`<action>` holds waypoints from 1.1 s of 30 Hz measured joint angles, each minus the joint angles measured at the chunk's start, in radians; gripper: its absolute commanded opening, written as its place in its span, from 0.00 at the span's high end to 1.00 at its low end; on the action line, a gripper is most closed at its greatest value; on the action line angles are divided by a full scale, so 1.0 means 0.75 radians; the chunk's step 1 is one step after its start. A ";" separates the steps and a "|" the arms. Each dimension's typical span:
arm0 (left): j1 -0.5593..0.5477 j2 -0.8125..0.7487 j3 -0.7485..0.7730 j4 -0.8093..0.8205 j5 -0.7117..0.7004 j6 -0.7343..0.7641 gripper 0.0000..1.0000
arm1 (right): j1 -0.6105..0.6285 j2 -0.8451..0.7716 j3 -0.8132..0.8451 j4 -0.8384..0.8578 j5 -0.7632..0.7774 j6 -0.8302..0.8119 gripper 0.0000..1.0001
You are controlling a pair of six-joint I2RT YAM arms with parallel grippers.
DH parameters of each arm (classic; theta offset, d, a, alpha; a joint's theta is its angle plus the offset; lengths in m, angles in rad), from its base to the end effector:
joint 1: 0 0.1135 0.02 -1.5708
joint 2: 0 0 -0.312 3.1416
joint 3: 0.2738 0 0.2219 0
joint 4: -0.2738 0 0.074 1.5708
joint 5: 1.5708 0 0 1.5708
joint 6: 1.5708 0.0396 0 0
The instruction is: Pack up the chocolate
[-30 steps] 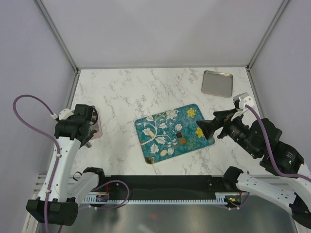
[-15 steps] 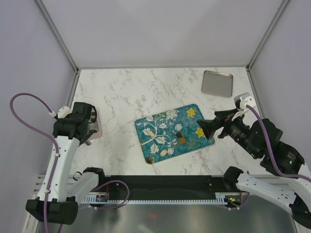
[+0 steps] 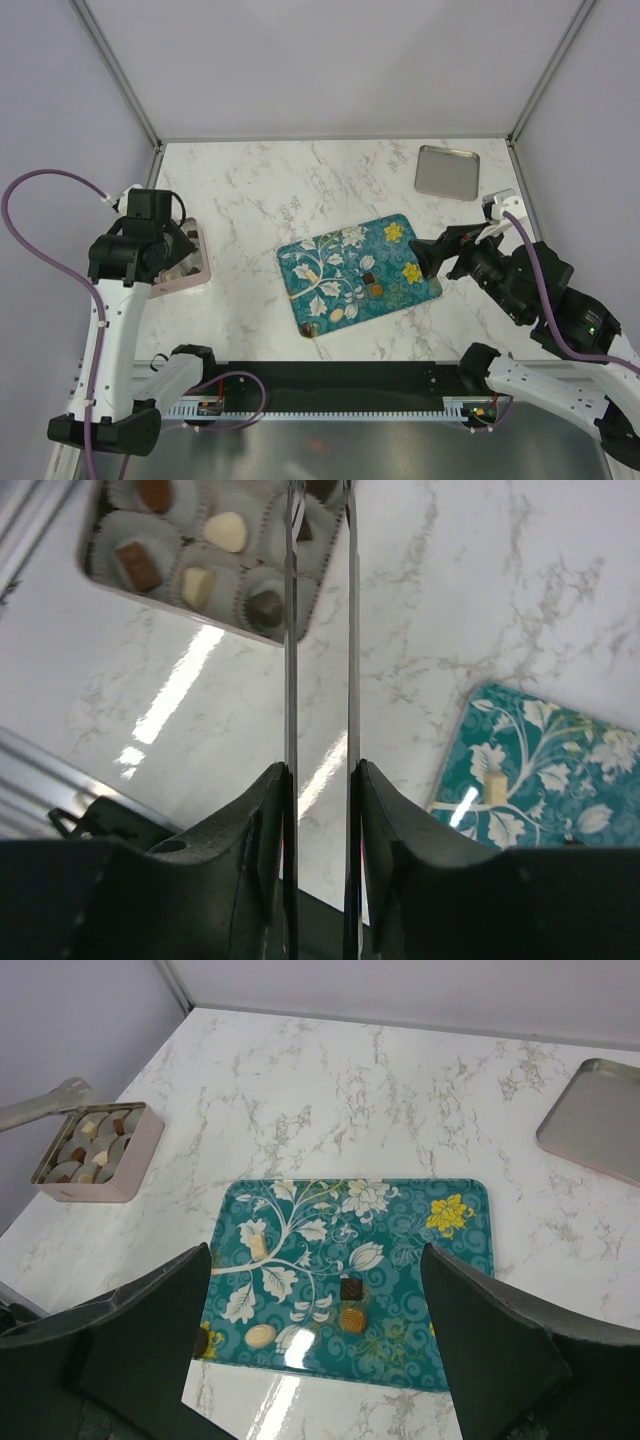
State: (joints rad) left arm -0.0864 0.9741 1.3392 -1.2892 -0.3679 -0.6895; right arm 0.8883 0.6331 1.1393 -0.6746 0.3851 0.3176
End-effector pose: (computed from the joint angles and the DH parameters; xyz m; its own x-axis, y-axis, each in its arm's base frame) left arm 0.0906 0.0065 0.4154 -0.5274 -0.5501 -0.6475 -0.6103 0.7755 -0.1618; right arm 0.0338 0.0180 0.4356 -0.2521 0.1487 -0.9562 -0.4283 0.8689 0.2481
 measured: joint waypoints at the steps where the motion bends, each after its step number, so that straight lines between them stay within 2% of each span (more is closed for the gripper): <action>1: 0.000 -0.003 -0.020 0.035 0.046 0.020 0.57 | 0.000 0.004 -0.005 0.000 0.011 0.001 0.06; 6: 0.000 0.002 -0.179 0.290 0.305 0.132 0.57 | 0.000 0.033 -0.051 -0.002 0.076 0.024 0.06; 13: -0.001 0.220 -0.179 0.551 0.440 0.290 0.54 | 0.000 0.067 -0.083 0.026 0.128 0.067 0.06; 25: -0.033 0.592 -0.047 0.921 0.537 0.432 0.54 | 0.000 0.162 -0.098 0.124 0.291 0.038 0.06; 33: -0.086 0.954 0.067 1.088 0.411 0.526 0.54 | 0.000 0.183 -0.117 0.152 0.358 -0.001 0.06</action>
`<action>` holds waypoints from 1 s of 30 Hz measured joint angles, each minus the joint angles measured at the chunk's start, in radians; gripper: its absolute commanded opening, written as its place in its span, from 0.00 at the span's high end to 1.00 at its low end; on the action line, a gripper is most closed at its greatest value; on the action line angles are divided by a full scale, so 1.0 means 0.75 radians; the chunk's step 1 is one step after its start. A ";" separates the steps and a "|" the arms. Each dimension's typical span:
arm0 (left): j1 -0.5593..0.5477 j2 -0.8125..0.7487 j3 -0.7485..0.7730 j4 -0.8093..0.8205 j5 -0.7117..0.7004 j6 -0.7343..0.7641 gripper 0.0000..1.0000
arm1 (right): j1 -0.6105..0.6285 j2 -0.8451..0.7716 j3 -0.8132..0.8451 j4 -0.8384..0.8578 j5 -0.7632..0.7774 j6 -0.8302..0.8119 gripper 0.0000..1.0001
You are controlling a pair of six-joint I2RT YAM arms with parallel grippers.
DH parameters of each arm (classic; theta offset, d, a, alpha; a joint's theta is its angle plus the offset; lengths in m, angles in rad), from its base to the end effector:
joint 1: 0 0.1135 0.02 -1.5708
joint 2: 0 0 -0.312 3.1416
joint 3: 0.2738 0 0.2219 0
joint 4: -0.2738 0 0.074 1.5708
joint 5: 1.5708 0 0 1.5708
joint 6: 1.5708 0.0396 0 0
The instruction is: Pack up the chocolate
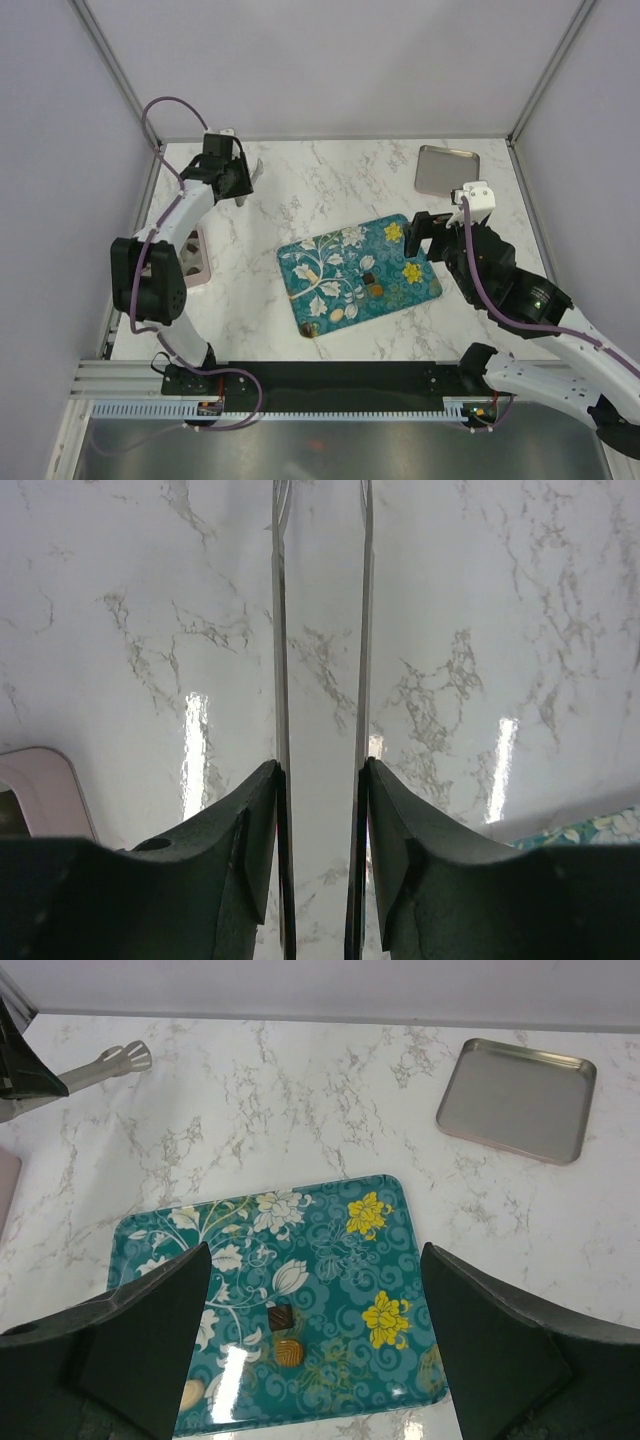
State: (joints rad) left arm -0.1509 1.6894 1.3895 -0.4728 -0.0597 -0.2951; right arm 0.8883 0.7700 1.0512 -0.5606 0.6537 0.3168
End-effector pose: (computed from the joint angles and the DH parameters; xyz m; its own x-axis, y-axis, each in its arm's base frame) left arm 0.3563 -0.0518 0.3383 -0.6917 -0.1885 -0.6972 -0.0975 0.9809 -0.1684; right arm 0.0729 0.0515 0.4185 -0.2423 0.0939 -0.9656 -0.1808 0.9735 0.1401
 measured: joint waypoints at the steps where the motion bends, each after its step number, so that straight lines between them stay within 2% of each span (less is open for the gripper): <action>1: -0.003 0.047 0.007 0.016 -0.017 0.009 0.54 | 0.000 0.007 0.000 0.006 0.008 -0.009 0.06; 10: -0.003 0.288 0.035 0.081 -0.084 0.047 0.54 | 0.000 0.079 -0.007 0.054 0.039 -0.043 0.06; 21: -0.006 0.459 0.130 0.115 -0.043 0.048 0.52 | 0.000 0.148 -0.063 0.115 0.038 -0.049 0.05; 27: -0.022 0.506 0.140 0.116 -0.016 0.047 0.48 | 0.000 0.165 -0.082 0.141 0.038 -0.055 0.05; 30: -0.029 0.528 0.154 0.114 -0.013 0.048 0.43 | 0.000 0.178 -0.087 0.152 0.038 -0.061 0.05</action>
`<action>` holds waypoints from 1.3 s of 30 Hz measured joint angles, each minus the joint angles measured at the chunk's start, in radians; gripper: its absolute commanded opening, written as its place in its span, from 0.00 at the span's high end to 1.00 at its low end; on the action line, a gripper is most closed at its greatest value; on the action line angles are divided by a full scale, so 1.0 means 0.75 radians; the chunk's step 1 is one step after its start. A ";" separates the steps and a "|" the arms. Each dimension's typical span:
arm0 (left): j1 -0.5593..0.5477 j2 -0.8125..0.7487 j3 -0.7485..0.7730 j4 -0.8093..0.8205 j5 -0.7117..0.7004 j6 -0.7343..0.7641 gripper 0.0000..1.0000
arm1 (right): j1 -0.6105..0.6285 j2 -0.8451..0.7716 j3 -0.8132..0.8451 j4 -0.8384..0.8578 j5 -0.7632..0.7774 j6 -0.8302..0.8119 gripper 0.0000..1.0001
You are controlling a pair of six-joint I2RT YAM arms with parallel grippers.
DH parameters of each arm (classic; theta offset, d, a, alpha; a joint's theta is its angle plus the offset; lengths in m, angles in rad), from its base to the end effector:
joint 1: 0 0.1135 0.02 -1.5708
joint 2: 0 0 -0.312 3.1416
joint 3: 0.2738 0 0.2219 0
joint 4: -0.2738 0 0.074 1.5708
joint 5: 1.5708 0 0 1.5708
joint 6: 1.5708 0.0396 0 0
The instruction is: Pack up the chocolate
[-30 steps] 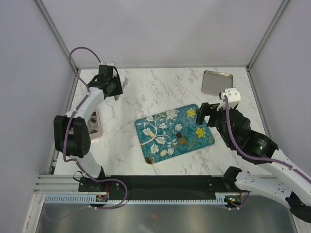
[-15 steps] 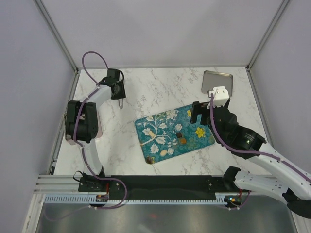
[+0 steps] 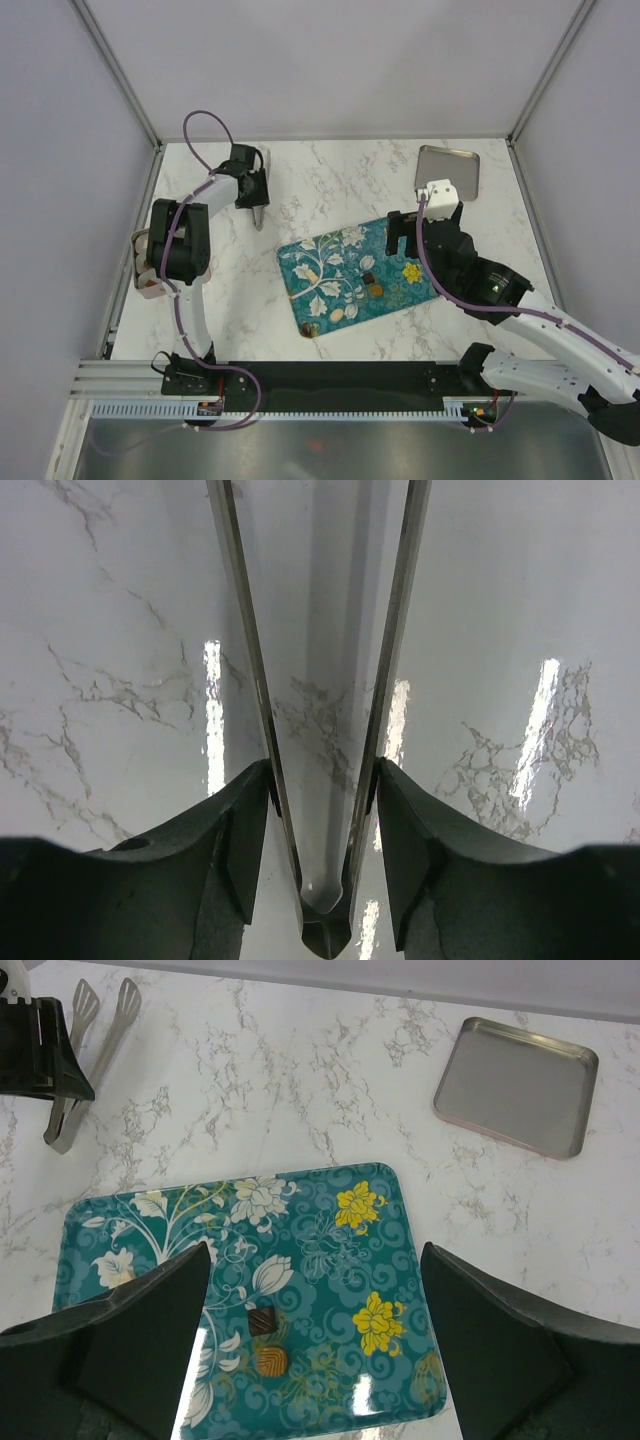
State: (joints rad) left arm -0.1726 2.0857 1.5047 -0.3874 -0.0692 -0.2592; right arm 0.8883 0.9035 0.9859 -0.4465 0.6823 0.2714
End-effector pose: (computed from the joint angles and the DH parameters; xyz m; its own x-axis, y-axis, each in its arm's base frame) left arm 0.4433 -0.0745 0.2244 -0.8186 -0.1168 -0.5623 -0.0797 0.9927 -0.0902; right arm 0.1031 0.0873 0.3987 -0.2782 -0.0124 -0.9604 -0.1620 0.9862 0.0342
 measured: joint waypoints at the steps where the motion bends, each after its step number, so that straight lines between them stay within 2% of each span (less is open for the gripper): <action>1: -0.002 0.004 0.009 -0.001 0.001 0.000 0.42 | 0.000 0.002 -0.004 0.005 0.000 -0.003 0.05; 11: -0.006 0.011 0.039 -0.016 0.001 0.000 0.24 | 0.000 0.016 -0.018 0.028 -0.012 -0.008 0.05; 12: -0.006 0.011 0.039 -0.020 0.001 0.000 0.10 | 0.000 0.020 -0.018 0.027 -0.018 -0.006 0.05; 13: -0.006 0.009 0.039 -0.027 0.002 0.002 0.06 | 0.000 0.023 -0.017 0.026 -0.023 -0.003 0.05; 15: -0.008 -0.001 0.039 -0.046 0.002 0.008 0.02 | 0.000 0.035 -0.007 0.017 -0.043 0.011 0.05; 21: -0.012 -0.119 0.036 -0.096 0.038 0.008 0.00 | 0.000 0.079 0.050 0.000 -0.109 0.101 0.06; 27: -0.061 -0.413 -0.006 -0.111 0.151 0.007 0.00 | -0.041 0.263 0.226 -0.033 -0.175 0.145 0.08; 33: -0.215 -0.835 -0.188 -0.078 0.282 0.005 0.00 | -0.382 0.541 0.430 -0.053 -0.349 0.146 0.12; 39: -0.297 -1.225 -0.449 -0.054 0.420 -0.018 0.00 | -0.624 0.758 0.594 -0.038 -0.389 0.117 0.18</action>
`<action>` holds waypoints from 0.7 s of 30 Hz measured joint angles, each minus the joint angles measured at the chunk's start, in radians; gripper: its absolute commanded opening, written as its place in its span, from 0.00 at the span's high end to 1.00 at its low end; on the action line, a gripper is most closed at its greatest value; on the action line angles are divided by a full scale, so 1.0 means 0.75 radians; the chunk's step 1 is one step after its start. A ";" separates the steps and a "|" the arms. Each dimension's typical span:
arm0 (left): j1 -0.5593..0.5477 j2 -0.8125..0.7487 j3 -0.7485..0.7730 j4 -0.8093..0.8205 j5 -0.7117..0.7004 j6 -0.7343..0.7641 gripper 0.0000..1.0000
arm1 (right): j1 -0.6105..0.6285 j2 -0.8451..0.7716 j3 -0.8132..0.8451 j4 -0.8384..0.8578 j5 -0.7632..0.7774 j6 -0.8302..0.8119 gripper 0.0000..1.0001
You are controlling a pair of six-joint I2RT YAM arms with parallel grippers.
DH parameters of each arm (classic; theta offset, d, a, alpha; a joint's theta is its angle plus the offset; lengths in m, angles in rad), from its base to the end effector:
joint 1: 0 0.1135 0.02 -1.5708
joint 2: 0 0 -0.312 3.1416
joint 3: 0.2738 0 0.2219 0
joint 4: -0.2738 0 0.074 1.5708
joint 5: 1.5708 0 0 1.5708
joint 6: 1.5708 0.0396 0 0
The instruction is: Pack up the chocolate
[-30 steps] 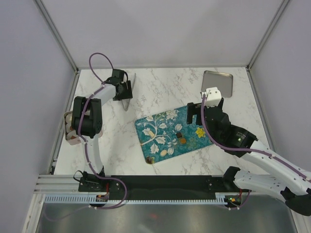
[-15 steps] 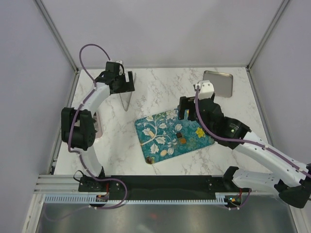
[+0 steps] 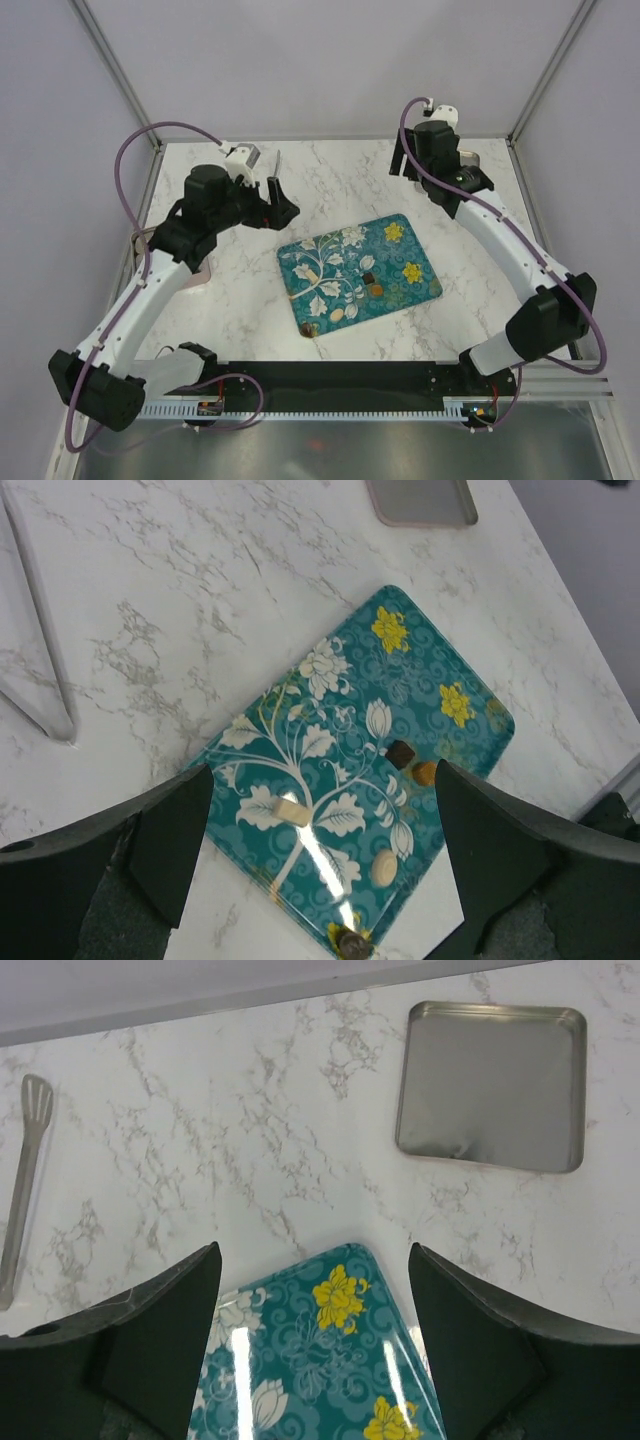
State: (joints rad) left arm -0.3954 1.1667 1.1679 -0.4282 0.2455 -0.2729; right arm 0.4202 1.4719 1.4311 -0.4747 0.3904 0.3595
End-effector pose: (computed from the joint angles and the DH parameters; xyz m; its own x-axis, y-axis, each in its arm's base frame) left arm 0.1930 -0.0910 0.4141 -0.5238 -0.0647 -0.8494 0.4534 0.8230 -0.3423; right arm 0.2813 0.1092 0.4207 -0.4477 0.1563 -0.8804 0.0882 0.9875 0.1305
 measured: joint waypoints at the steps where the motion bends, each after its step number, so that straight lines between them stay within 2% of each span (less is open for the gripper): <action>1: -0.002 -0.053 -0.043 0.001 0.017 -0.003 0.00 | -0.025 0.033 0.025 0.010 -0.002 -0.007 0.19; 5: -0.001 -0.218 -0.203 0.005 0.049 -0.004 0.00 | -0.158 0.244 0.148 0.079 -0.011 -0.026 0.26; 12: -0.001 -0.417 -0.415 0.005 0.143 -0.003 0.00 | -0.310 0.702 0.417 0.134 0.058 -0.021 0.27; 16: -0.001 -0.470 -0.480 0.003 0.202 -0.003 0.01 | -0.359 0.935 0.579 0.133 0.077 -0.021 0.28; 21: -0.002 -0.468 -0.508 0.003 0.246 -0.004 0.01 | -0.400 1.110 0.722 0.136 0.050 -0.021 0.30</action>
State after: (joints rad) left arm -0.3965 0.8154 0.7872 -0.4263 0.4301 -0.2756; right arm 0.1200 2.3043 1.9728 -0.3729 0.4278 0.3439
